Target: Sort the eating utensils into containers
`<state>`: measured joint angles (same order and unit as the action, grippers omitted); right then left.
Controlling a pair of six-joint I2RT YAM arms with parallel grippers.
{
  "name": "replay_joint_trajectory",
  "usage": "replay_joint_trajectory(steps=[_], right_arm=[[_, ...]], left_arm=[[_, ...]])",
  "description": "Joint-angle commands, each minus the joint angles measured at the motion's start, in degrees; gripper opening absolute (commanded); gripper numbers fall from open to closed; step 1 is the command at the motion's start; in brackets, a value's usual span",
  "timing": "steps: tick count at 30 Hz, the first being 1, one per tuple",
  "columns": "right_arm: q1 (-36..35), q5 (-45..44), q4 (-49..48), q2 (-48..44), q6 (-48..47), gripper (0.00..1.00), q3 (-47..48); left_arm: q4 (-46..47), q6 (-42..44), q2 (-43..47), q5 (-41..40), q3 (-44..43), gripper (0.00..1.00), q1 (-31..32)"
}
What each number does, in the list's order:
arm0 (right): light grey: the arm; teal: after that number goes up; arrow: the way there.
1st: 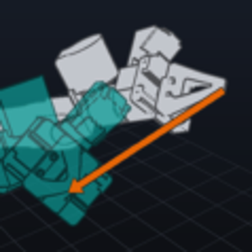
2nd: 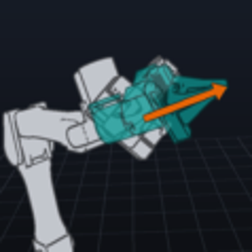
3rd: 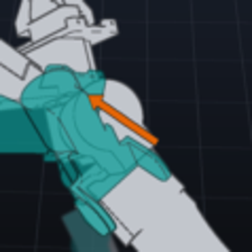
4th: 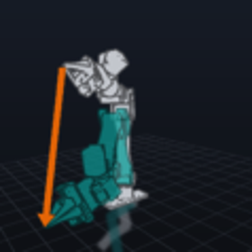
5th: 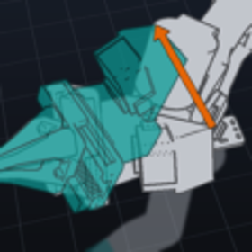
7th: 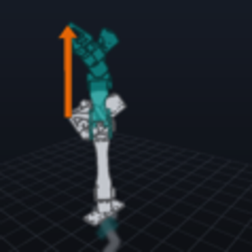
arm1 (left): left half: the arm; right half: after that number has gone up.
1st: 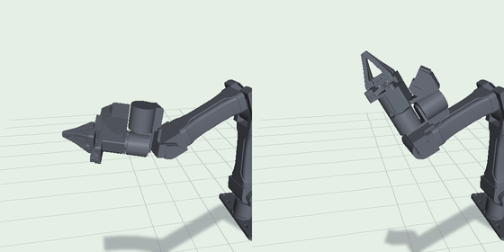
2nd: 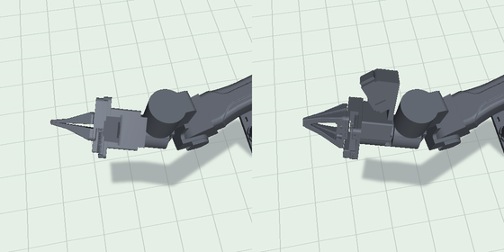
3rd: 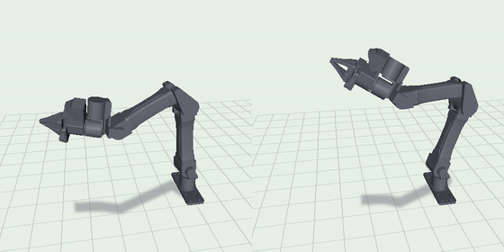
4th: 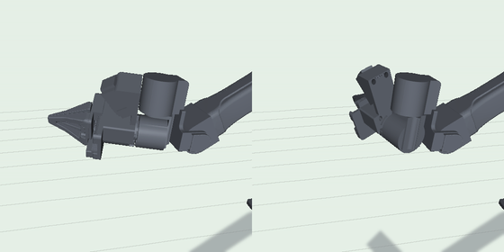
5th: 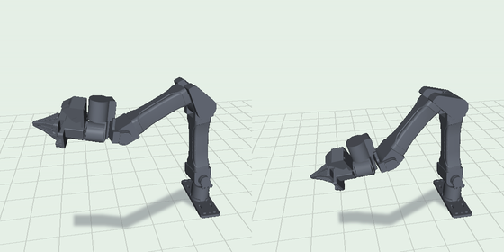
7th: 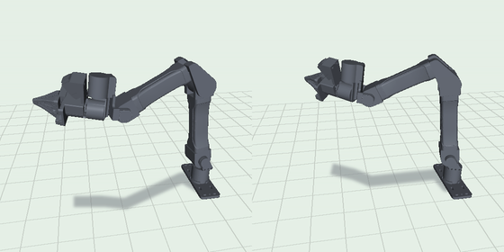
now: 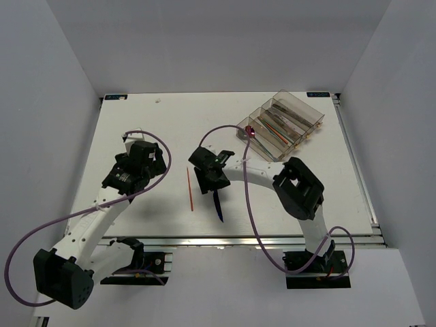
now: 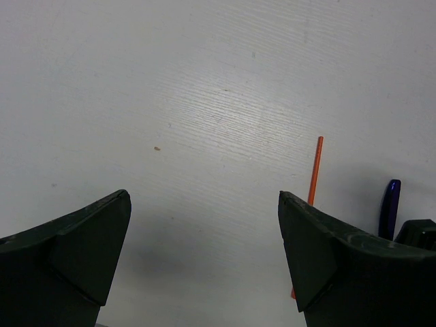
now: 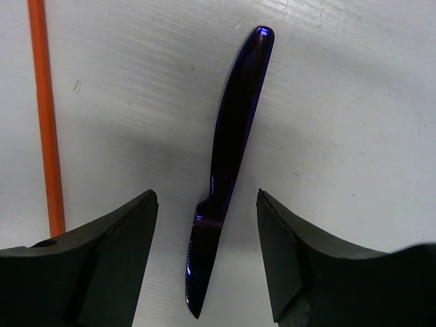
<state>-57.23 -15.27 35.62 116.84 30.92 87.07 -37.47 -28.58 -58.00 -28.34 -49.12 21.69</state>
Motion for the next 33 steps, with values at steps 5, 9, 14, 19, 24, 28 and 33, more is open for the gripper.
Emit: replay_joint_trajectory(steps=[5, 9, 14, 19, 24, 28, 33], right_arm=[[2.47, 2.17, -1.16, 3.31, 0.11, 0.55, 1.7], [3.09, 2.87, 1.12, 6.82, -0.33, 0.38, 3.46], [3.0, 3.06, 1.65, 7.27, 0.28, 0.16, 1.09], [3.0, 0.77, 1.66, 4.55, -1.38, 0.0, 1.26], [4.05, 4.45, -9.14, -6.32, -6.91, 0.0, -2.86], [6.16, 4.2, -12.15, -11.45, -11.22, 0.0, -5.24], [7.92, 2.53, -9.43, -12.25, -13.77, 0.0, -5.24]], left_arm=[[0.91, 0.72, 0.17, 1.88, -0.36, 0.98, -0.16], [0.91, 0.8, 0.17, 2.15, -0.36, 0.98, -0.25], [0.91, 0.8, 0.52, 2.06, -0.36, 0.98, -0.25], [1.0, 0.89, 0.69, 2.32, -0.36, 0.98, -0.25], [1.17, 0.89, 1.31, 2.32, -0.27, 0.98, -0.16], [1.26, 0.98, 1.75, 2.5, -0.18, 0.98, -0.16], [1.26, 1.07, 1.84, 2.76, -0.18, 0.98, -0.16]])
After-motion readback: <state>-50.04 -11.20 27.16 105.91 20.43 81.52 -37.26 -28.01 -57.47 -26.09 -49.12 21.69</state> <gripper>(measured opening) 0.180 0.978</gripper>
